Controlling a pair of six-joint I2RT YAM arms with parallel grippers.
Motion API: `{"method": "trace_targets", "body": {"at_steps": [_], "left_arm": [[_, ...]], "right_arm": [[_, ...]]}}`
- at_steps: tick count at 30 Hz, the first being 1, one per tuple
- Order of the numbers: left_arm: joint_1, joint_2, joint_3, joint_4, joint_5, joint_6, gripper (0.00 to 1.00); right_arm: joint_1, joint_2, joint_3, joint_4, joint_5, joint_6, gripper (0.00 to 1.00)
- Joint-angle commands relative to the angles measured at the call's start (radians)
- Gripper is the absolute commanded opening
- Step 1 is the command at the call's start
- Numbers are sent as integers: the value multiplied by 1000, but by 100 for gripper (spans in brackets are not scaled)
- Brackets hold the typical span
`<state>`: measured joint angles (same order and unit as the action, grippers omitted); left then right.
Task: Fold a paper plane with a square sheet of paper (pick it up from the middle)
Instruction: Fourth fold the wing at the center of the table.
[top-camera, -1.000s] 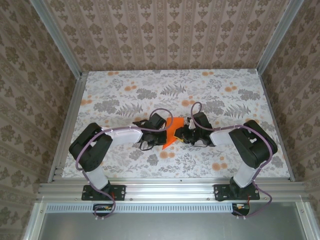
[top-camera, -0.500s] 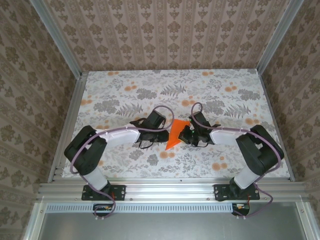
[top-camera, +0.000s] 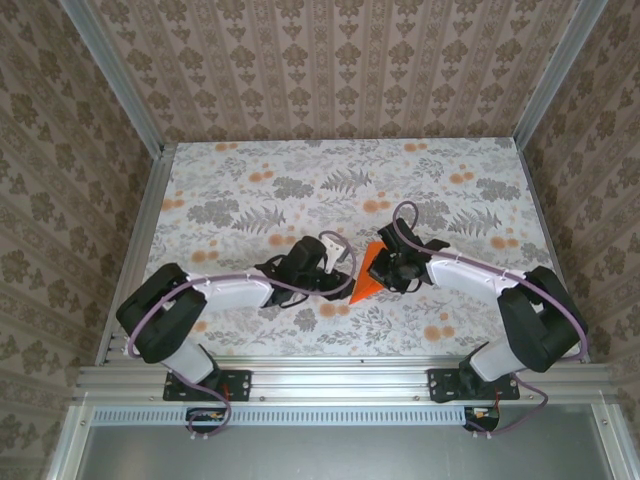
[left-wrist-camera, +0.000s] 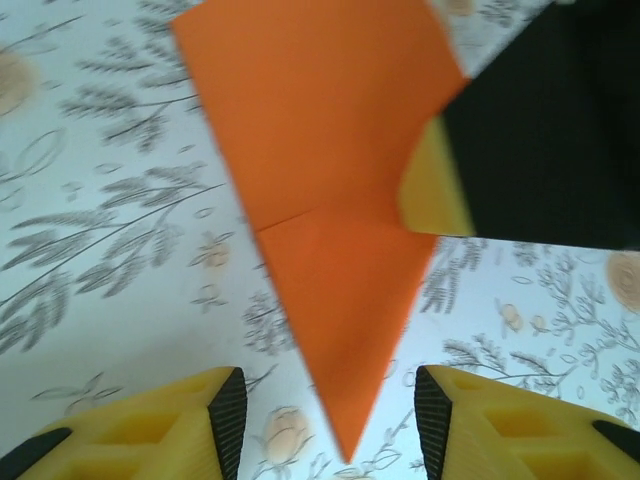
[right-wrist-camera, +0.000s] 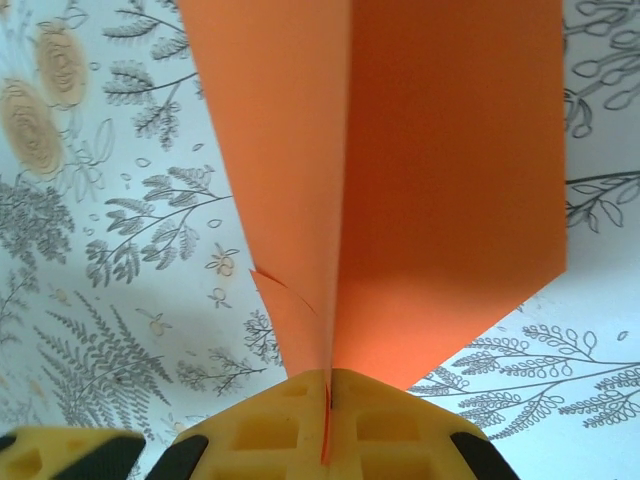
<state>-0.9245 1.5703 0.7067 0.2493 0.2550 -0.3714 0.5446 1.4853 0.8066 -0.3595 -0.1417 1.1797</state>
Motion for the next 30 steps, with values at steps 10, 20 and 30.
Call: {"method": "trace_targets", "body": {"at_steps": [10,20,30], "left_arm": [[-93,100,-20,199,-100,182,45],[-131,153,-91,357,-196,287,34],[-138,180,-122,420,-274,305,24]], "right_arm": [[3,38,11,9,-32,120,0],[-12,36,-20,68,-78,175,0],[-24,34,-34,80,-99,187,0]]}}
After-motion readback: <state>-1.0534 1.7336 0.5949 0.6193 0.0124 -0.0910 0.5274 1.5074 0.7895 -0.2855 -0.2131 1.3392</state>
